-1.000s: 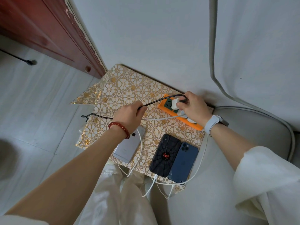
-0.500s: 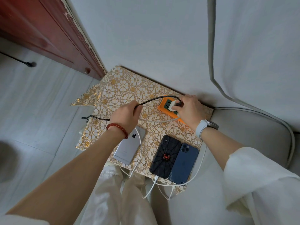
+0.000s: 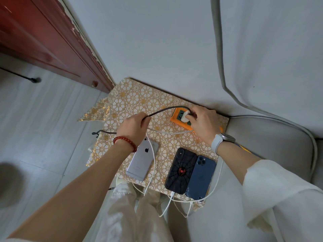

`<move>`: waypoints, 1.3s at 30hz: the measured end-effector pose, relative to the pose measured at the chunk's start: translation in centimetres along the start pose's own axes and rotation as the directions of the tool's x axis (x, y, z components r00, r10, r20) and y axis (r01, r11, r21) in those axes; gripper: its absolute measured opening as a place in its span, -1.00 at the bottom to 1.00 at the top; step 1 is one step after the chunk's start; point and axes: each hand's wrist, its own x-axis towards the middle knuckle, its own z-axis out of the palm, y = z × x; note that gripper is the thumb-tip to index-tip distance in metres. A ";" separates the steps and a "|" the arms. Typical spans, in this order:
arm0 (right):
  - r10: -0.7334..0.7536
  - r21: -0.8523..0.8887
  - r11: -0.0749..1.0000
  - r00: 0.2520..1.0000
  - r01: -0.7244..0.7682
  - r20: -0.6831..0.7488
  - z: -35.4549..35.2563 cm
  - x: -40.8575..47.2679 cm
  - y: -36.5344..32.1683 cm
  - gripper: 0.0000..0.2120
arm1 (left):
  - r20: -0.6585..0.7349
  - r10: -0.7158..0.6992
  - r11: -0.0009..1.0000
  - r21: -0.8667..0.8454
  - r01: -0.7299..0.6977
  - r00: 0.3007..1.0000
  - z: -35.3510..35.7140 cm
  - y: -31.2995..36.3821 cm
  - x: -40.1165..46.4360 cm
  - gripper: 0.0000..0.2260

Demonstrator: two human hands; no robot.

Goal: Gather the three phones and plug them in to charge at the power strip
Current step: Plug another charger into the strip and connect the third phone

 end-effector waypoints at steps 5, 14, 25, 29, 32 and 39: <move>0.079 0.089 0.993 0.997 -0.078 -0.014 0.5 -0.2 -0.3 -0.82 | -0.004 -0.009 1.000 -0.030 0.009 1.000 -0.2 -0.1 0.5 -0.79; 0.151 -0.101 0.984 0.988 -0.147 0.033 -0.3 0.0 -1.2 -0.89 | 0.156 -0.191 0.981 -0.007 0.194 0.969 -1.5 -3.1 -2.1 -0.82; 0.298 0.179 0.938 0.954 -0.296 0.018 -1.4 -1.1 -3.3 -0.73 | 0.174 -0.193 0.949 0.284 0.138 0.966 -4.3 -6.5 -4.6 -0.80; 0.247 0.398 0.913 0.901 -0.093 -0.357 -1.4 -7.4 -7.2 -0.75 | 0.284 -0.258 0.937 -0.162 0.311 0.924 -6.6 -4.5 -5.0 -0.85; 0.201 0.583 0.796 0.980 -0.162 -0.002 0.9 -12.6 -10.6 -0.65 | 0.466 -0.281 0.689 -0.511 0.514 0.839 -8.6 -2.3 -5.8 -0.85; -0.093 0.714 0.593 0.849 -0.372 0.520 7.0 -17.3 -19.3 -0.40 | 0.576 -0.234 0.213 -0.755 0.620 0.783 -10.4 0.6 -6.7 -0.89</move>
